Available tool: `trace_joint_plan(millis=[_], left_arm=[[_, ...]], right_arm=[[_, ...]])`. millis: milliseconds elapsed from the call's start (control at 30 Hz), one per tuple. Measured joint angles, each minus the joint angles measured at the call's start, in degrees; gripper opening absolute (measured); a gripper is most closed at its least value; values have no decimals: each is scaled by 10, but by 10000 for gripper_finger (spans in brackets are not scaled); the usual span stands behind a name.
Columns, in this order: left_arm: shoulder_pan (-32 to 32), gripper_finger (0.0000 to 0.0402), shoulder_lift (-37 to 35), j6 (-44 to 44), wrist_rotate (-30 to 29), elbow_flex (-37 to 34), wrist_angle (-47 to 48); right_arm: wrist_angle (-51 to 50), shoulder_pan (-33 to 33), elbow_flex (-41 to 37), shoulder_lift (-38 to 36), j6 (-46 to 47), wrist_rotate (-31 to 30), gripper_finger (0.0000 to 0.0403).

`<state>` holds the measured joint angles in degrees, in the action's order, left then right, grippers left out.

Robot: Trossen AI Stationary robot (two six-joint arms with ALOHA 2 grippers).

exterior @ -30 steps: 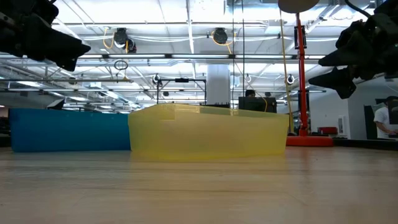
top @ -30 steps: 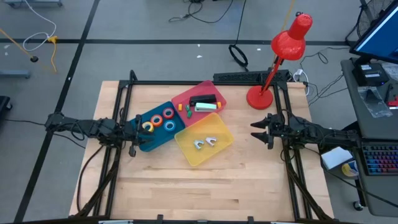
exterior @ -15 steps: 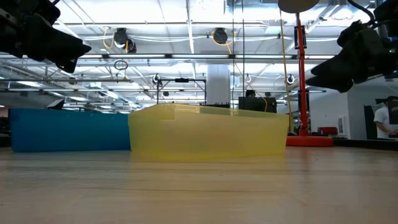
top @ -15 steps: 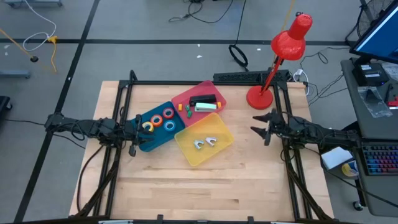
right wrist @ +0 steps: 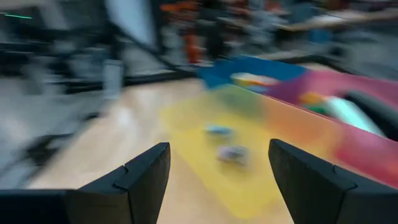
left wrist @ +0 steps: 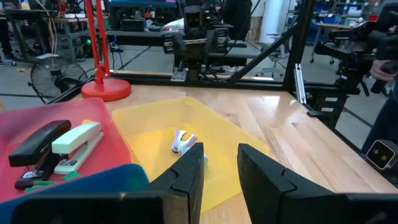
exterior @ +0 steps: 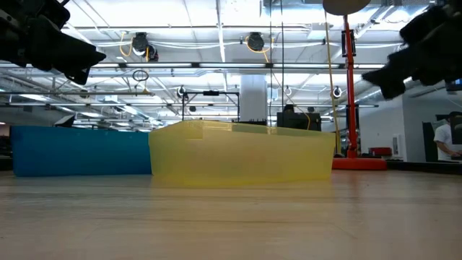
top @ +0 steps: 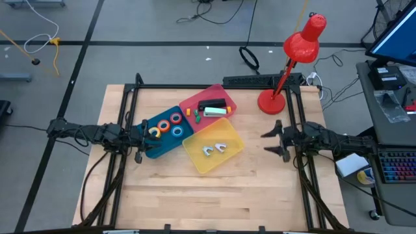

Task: Pick and place Stapler, Stapler remover, tape
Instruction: Return to Home Position

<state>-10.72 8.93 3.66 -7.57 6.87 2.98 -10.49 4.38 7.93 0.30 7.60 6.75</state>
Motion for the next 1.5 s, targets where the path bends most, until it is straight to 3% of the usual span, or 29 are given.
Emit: trace_joint_plan(millis=[133, 1500], left_arm=[[0, 97, 0, 0, 0, 0, 0], [0, 97, 0, 0, -1, 0, 0]], right_arm=[[32, 0, -9, 0, -8, 83, 263], [30, 0, -9, 0, -8, 84, 263]])
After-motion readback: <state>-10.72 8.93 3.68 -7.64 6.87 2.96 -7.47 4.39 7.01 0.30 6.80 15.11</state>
